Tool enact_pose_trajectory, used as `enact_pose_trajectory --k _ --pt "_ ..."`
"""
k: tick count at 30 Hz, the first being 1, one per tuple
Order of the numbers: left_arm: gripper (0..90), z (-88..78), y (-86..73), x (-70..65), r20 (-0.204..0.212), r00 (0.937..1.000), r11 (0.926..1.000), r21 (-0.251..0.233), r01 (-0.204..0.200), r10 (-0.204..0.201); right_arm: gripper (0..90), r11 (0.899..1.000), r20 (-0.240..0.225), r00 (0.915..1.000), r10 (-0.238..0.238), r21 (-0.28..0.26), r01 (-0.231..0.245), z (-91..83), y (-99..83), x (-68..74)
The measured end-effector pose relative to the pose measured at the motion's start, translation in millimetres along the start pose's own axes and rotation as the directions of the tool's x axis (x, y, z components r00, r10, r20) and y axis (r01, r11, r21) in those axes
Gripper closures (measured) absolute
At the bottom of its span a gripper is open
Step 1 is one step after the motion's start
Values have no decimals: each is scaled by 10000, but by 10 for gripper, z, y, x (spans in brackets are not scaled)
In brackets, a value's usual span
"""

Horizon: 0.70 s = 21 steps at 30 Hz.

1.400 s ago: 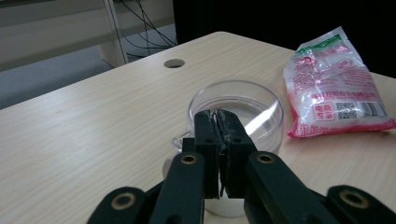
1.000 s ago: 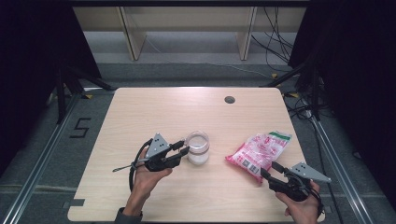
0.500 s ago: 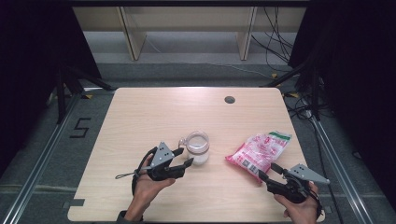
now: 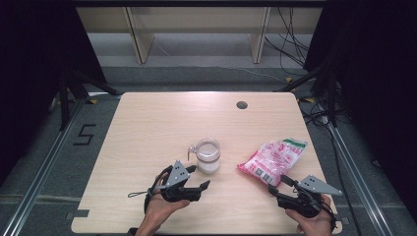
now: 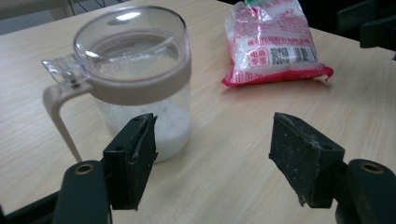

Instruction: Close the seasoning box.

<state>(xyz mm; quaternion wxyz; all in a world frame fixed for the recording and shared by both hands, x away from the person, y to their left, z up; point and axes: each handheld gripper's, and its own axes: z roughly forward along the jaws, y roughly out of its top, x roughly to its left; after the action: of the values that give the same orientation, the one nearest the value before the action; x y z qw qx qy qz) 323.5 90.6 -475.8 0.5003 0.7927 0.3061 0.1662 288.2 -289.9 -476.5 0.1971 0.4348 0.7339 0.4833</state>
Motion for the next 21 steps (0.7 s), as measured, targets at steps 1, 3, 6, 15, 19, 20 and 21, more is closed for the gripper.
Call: enact_pose_trajectory --k 1,3,6,15,19,20,21 --pt "305 0 -14 4 -64 9999 9999 53 -135 135 373 9999 -33 10000 55 -114 -55 3 -4 7" --pt "298 7 -59 -13 3 9998 9997 104 202 -202 373 9997 -167 9997 195 -135 -198 13 -14 22" --pt "293 -1 -104 4 -7 10000 9997 251 -62 62 371 9999 -120 9998 149 3 -148 12 -18 25" --pt "286 -23 -236 -21 -48 10000 9984 571 26 -23 356 9978 -641 9976 -260 597 299 43 -53 65" --pt "283 -26 -305 -58 -2 9998 9975 684 195 -195 357 9951 -571 9967 -569 781 613 41 -70 99" --pt "283 -25 -315 -68 -45 9998 9975 681 177 -174 357 9957 -588 9968 -533 722 575 26 -67 115" --pt "283 -21 -325 -92 75 9995 9978 591 302 -307 357 9972 -602 9978 -285 671 325 23 -76 139"
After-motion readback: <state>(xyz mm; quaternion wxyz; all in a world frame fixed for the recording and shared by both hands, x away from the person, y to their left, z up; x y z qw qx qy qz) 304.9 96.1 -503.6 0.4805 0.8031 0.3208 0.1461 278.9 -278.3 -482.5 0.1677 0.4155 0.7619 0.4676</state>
